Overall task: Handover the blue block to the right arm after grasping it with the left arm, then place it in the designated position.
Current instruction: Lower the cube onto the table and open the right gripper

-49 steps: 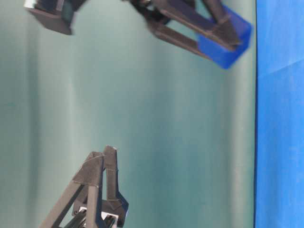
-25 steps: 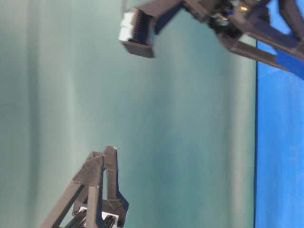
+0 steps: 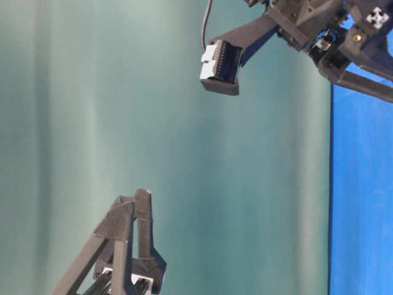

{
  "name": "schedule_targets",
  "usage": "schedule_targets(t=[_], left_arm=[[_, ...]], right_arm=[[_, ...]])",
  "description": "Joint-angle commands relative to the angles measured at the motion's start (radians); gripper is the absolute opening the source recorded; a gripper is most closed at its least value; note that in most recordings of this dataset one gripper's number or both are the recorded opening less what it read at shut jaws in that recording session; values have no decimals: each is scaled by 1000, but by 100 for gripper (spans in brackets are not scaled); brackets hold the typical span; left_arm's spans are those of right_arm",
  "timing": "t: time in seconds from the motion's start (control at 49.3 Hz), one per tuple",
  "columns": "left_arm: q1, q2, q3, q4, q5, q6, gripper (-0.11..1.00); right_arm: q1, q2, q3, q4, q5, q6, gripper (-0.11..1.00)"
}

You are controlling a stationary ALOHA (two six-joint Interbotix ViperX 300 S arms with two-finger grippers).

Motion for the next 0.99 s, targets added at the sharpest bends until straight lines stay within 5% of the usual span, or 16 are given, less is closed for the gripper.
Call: schedule_targets(t=[0.0, 0.71, 0.893, 0.974], left_arm=[[-3, -8, -25, 2, -11, 0, 93], [-5, -9, -25, 2, -11, 3, 93], [-5, -9, -25, 2, -11, 5, 93], [-5, -8, -25, 2, -11, 5, 93]], right_arm=[[-9, -11, -14, 3, -9, -3, 52], [-12, -9, -18, 20, -14, 0, 53], [-12, -11, -17, 34, -11, 0, 94], [-12, -11, -18, 37, -11, 0, 93]])
